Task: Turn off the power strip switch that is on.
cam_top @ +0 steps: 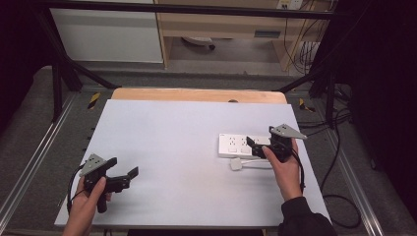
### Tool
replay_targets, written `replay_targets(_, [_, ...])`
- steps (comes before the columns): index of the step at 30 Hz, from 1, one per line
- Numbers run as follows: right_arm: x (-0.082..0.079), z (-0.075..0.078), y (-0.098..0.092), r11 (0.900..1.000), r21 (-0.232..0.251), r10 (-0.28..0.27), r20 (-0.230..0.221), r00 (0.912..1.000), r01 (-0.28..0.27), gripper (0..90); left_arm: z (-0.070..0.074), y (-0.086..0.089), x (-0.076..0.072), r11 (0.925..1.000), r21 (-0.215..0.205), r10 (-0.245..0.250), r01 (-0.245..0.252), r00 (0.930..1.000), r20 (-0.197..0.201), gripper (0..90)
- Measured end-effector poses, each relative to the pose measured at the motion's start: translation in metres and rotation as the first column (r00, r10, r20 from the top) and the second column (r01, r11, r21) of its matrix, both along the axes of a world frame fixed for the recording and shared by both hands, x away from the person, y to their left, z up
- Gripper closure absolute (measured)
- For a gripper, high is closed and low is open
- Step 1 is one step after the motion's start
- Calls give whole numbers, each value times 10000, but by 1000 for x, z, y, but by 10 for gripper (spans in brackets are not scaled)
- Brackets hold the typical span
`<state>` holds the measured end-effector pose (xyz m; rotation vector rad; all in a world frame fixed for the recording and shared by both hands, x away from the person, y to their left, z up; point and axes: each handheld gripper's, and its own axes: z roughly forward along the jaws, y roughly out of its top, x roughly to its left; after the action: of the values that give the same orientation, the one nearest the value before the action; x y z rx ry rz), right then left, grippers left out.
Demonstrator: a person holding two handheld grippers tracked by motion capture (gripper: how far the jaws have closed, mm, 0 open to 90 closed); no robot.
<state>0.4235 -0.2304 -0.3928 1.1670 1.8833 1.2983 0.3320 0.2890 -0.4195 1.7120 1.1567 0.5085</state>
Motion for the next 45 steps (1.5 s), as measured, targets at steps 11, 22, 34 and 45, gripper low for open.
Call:
replay_targets(11, [6, -7, 7, 9996, 39, -291, -64, 9996, 292, 80, -1, -4, 0, 9999, 69, -90, 90, 10000, -10, 58])
replay_targets(22, [3, -7, 7, 9999, 153, 6, 10, 10000, -6, 413, -2, -4, 0, 10000, 4, -48, 48, 9999, -101, 58])
replay_targets(34, [-2, -11, 11, 9989, -325, 340, 173, 9993, -334, 720, -3, -4, 1, 10000, -30, -23, 23, 9998, -176, 61])
replay_targets(45, [-2, -21, 8, 9989, -201, 434, -59, 9990, -435, 867, -2, -4, 0, 9999, -52, -106, 105, 9998, -160, 64])
